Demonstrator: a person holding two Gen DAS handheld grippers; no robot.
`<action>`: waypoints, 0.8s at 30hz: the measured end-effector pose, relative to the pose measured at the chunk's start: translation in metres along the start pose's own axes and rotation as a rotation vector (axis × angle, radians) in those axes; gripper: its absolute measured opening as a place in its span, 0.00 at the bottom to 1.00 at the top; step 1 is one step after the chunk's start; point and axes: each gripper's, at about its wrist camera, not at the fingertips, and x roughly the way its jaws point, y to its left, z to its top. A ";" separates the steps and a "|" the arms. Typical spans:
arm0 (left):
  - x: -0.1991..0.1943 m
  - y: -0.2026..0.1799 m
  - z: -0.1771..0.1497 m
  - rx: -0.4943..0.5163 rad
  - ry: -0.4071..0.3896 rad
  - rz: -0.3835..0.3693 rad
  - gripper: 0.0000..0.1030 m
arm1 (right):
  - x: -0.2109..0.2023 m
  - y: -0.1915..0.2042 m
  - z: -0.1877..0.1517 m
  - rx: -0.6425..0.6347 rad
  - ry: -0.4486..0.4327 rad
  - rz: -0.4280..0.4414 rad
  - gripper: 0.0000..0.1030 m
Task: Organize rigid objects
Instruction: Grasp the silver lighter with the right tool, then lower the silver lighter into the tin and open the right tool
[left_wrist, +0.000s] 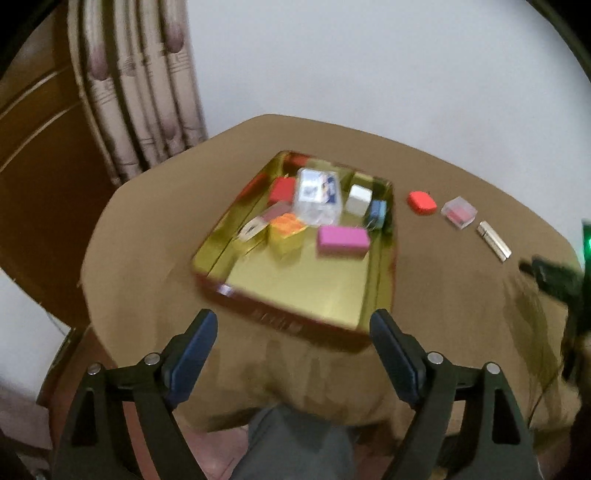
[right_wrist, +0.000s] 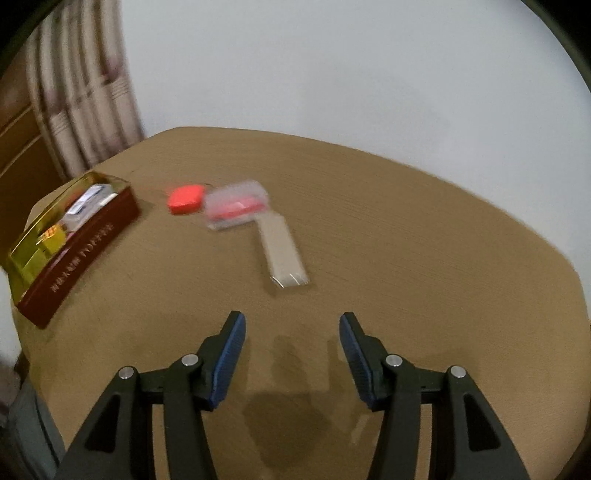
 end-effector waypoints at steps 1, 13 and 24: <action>-0.002 0.004 -0.004 -0.003 -0.002 0.010 0.79 | 0.006 0.004 0.010 -0.023 0.010 -0.005 0.53; 0.007 0.039 -0.019 -0.039 0.038 0.047 0.80 | 0.077 0.000 0.048 -0.019 0.183 -0.022 0.52; 0.017 0.055 -0.027 -0.106 0.075 0.061 0.80 | 0.071 0.009 0.041 0.044 0.199 0.022 0.29</action>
